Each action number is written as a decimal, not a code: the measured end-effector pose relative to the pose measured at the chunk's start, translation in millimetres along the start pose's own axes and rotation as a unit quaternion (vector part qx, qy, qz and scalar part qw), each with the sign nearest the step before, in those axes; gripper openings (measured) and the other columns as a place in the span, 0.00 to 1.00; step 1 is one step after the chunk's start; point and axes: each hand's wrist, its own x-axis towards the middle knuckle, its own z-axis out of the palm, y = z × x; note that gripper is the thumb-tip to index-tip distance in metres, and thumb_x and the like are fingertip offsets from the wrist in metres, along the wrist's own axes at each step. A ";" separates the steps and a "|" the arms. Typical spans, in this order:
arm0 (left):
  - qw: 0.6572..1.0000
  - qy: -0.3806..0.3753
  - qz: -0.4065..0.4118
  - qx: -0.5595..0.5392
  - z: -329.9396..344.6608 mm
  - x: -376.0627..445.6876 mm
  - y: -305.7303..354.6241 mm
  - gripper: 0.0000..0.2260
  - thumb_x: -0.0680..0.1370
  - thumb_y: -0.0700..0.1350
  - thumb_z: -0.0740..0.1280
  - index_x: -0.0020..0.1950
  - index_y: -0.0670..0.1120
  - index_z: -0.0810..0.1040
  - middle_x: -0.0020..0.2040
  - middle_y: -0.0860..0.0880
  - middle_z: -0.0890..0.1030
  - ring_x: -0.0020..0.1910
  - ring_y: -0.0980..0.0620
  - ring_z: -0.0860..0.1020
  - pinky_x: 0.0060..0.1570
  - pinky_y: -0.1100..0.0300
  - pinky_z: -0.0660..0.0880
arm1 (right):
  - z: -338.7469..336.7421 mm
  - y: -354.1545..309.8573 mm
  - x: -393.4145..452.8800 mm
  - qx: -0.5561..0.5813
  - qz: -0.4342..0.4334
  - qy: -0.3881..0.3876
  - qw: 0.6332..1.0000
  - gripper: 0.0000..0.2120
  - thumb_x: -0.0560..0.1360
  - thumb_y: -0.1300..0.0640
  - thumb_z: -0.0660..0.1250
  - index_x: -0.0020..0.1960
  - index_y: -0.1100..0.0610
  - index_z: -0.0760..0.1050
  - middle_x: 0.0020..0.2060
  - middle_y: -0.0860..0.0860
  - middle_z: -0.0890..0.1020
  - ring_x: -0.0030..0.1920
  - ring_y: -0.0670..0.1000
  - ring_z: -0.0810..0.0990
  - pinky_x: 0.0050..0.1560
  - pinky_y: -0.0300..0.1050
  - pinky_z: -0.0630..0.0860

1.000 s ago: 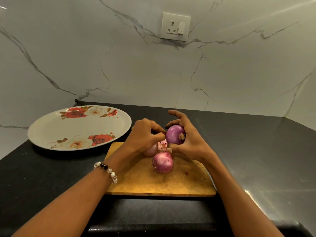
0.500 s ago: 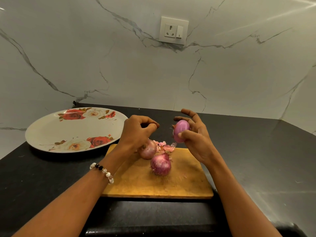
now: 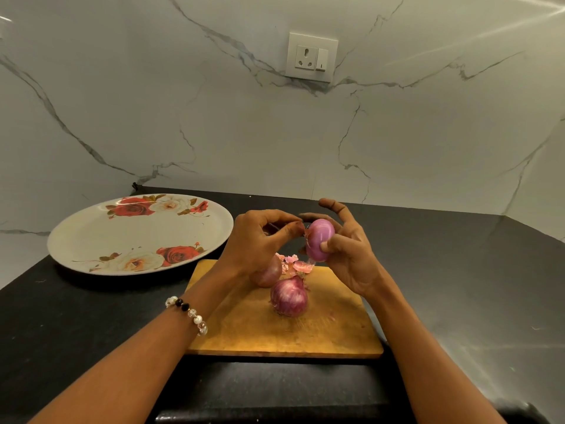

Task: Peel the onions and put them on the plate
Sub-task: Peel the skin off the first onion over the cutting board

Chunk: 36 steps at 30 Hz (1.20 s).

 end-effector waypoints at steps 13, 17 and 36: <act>0.998 -0.052 0.025 0.038 -0.6 -3.7 -4.0 0.11 0.72 0.45 0.72 0.52 0.43 0.83 0.41 0.55 0.81 0.40 0.63 0.80 0.39 0.73 0.74 | 0.7 6.7 -0.4 -0.140 -0.004 -0.015 0.990 0.33 0.61 0.67 0.69 0.64 0.51 0.69 0.60 0.58 0.78 0.63 0.61 0.78 0.55 0.53 0.80; 0.998 -0.038 0.022 0.049 0.1 -4.2 -7.3 0.07 0.74 0.42 0.72 0.50 0.43 0.84 0.39 0.54 0.82 0.38 0.60 0.81 0.39 0.72 0.75 | 1.3 8.3 -0.6 -0.163 0.000 -0.017 0.987 0.33 0.59 0.65 0.70 0.64 0.50 0.70 0.60 0.56 0.78 0.63 0.60 0.78 0.56 0.54 0.80; 0.997 -0.052 0.056 0.032 -2.0 1.7 -7.0 0.10 0.69 0.43 0.75 0.45 0.53 0.78 0.44 0.58 0.78 0.42 0.58 0.79 0.41 0.67 0.78 | 6.2 3.6 -2.6 -0.158 0.017 -0.024 0.987 0.32 0.61 0.68 0.67 0.63 0.50 0.69 0.56 0.54 0.78 0.58 0.59 0.79 0.54 0.50 0.80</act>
